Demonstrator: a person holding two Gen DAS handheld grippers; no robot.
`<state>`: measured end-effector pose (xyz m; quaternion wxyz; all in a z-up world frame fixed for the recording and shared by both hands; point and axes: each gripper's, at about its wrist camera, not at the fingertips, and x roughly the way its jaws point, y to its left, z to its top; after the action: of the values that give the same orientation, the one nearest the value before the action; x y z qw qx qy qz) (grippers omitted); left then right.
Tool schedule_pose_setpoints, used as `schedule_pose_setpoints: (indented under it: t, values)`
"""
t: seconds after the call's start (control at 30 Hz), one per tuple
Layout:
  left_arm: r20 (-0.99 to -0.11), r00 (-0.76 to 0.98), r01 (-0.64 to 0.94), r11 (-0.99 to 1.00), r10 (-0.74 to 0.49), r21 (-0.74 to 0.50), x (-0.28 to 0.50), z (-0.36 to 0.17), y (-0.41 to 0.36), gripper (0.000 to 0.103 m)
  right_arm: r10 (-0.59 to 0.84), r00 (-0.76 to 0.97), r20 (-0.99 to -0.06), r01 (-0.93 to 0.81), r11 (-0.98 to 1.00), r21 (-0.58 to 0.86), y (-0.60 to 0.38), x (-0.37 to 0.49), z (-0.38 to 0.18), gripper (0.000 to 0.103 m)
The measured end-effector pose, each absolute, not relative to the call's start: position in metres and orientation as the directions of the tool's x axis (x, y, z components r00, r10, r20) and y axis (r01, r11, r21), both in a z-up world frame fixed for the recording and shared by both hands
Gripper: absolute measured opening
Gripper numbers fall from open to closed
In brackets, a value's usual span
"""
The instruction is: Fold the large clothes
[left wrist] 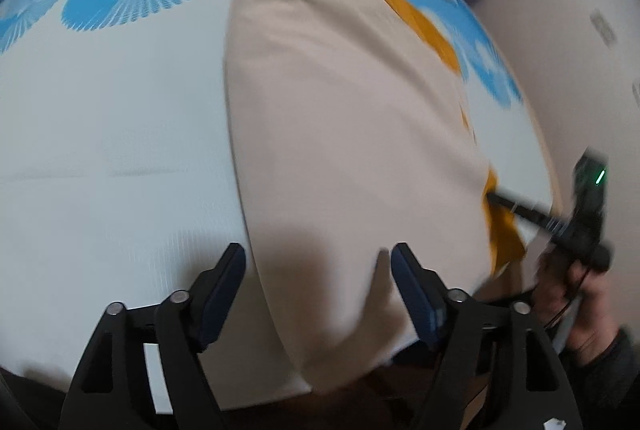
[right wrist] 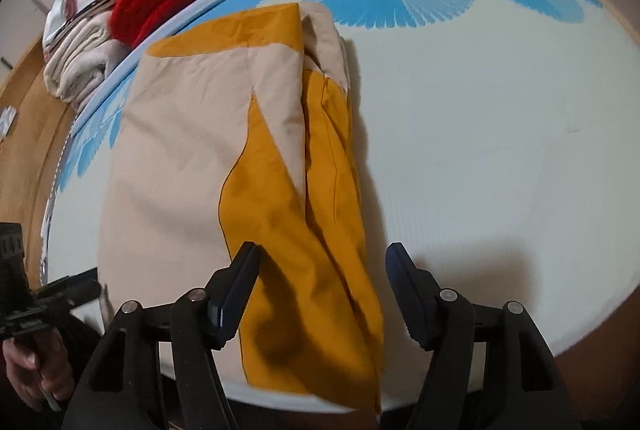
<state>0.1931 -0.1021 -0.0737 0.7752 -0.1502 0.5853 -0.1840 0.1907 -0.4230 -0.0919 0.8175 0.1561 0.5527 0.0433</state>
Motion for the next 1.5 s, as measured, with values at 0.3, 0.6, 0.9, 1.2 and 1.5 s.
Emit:
schedule_pose_setpoints:
  t: [0.3, 0.6, 0.9, 1.2, 1.5]
  values:
    - [-0.712, 0.184, -0.126, 0.702, -0.677, -0.701, 0.274, -0.142, -0.076, 0.082, 0.319, 0.267, -0.909, 0.215, 0.9, 0.379, -0.425, 0.219, -0.147, 0.064]
    - [-0.686, 0.279, -0.071, 0.698, -0.672, -0.712, 0.302, -0.13, -0.086, 0.047, 0.366, 0.342, -0.865, 0.202, 0.871, 0.448, -0.423, 0.218, -0.14, 0.019]
    - [-0.747, 0.405, -0.073, 0.796, -0.527, -0.601, 0.34, -0.07, -0.036, 0.047, 0.368, 0.5, -0.784, 0.115, 0.869, 0.481, -0.373, 0.254, -0.096, 0.017]
    - [-0.858, 0.349, -0.178, 0.873, -0.376, -0.455, 0.309, -0.087, 0.009, 0.056, 0.252, 0.396, -0.883, 0.093, 0.946, 0.312, -0.342, 0.27, -0.114, 0.034]
    - [-0.904, 0.34, 0.093, 0.966, -0.258, -0.24, 0.254, -0.059, -0.031, 0.052, 0.188, 0.383, -0.905, 0.072, 0.97, 0.232, -0.347, 0.25, -0.107, 0.04]
